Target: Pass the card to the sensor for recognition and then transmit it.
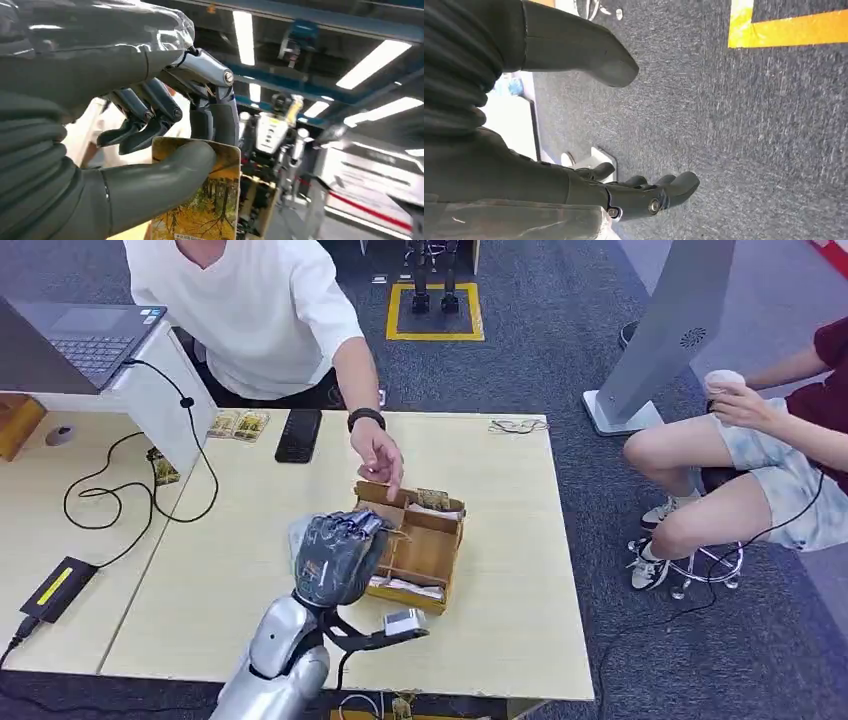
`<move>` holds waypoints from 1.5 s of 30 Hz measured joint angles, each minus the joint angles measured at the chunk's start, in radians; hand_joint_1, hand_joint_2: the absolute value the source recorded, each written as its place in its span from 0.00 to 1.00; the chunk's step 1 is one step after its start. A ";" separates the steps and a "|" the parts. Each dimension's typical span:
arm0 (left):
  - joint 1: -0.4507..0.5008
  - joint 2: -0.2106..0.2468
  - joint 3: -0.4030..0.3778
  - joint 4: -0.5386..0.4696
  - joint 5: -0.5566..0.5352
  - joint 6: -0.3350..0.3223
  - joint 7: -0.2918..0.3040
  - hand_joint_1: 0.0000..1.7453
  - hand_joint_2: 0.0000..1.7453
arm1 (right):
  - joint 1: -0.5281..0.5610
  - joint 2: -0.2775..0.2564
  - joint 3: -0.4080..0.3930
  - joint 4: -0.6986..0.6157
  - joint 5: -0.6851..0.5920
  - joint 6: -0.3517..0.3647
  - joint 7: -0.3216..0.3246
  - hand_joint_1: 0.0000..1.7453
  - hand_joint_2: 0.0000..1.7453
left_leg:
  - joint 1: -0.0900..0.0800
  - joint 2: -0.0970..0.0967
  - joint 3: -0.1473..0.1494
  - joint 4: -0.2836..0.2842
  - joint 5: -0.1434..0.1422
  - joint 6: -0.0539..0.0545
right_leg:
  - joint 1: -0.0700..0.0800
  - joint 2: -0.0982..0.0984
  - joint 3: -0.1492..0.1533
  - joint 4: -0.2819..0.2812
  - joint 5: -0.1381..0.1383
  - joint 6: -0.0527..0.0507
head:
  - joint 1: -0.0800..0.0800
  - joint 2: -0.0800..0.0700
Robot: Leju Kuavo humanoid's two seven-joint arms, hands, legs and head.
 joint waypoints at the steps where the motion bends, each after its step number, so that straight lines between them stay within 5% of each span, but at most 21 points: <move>1: 0.000 -0.002 0.008 -0.010 0.013 0.000 -0.001 1.00 1.00 | 0.000 0.001 0.000 -0.002 0.000 0.002 0.000 0.00 1.00 | 0.000 0.000 0.000 0.000 0.000 0.000 | 0.000 0.000 0.000 0.000 0.000 0.000 | 0.000 0.000; 15: -0.111 -0.042 0.090 -0.037 0.009 -0.126 0.097 1.00 1.00 | -0.005 0.000 0.001 0.007 0.000 -0.006 -0.006 0.00 1.00 | 0.000 0.000 0.000 0.000 0.000 0.000 | 0.000 0.000 0.000 0.000 0.000 0.000 | 0.000 0.000; 28: -0.200 -0.078 0.165 0.005 -0.003 -0.179 0.186 1.00 1.00 | -0.013 -0.018 0.011 0.046 0.000 -0.019 0.001 0.00 1.00 | 0.000 0.000 0.000 0.000 0.000 0.000 | 0.000 0.000 0.000 0.000 0.000 0.000 | 0.000 0.000; 37: -0.227 -0.093 0.186 0.038 -0.006 -0.187 0.187 0.99 1.00 | -0.015 -0.026 0.011 0.060 0.000 -0.019 0.000 0.00 1.00 | 0.000 0.000 0.000 0.000 0.000 0.000 | 0.000 0.000 -0.001 0.000 0.000 0.000 | 0.000 0.000; 38: -0.227 -0.093 0.186 0.039 -0.006 -0.192 0.187 0.25 1.00 | -0.016 -0.026 0.011 0.061 0.000 -0.019 0.000 0.00 1.00 | 0.000 0.000 0.000 0.000 0.000 0.000 | 0.000 0.000 -0.001 0.000 0.000 0.000 | 0.000 0.000; 40: -0.229 -0.096 0.186 0.046 -0.006 -0.214 0.187 0.00 1.00 | -0.017 -0.027 0.011 0.061 0.000 -0.018 -0.002 0.00 1.00 | 0.000 0.000 0.000 0.000 0.000 0.000 | 0.000 0.000 -0.001 0.000 0.000 0.000 | 0.000 0.000; 45: -0.230 -0.107 0.186 0.073 -0.012 -0.230 0.192 0.00 1.00 | -0.018 -0.027 0.011 0.061 0.000 -0.017 0.003 0.00 1.00 | 0.000 0.000 0.000 0.000 0.000 0.000 | 0.000 0.000 -0.001 0.000 0.000 0.000 | 0.000 0.000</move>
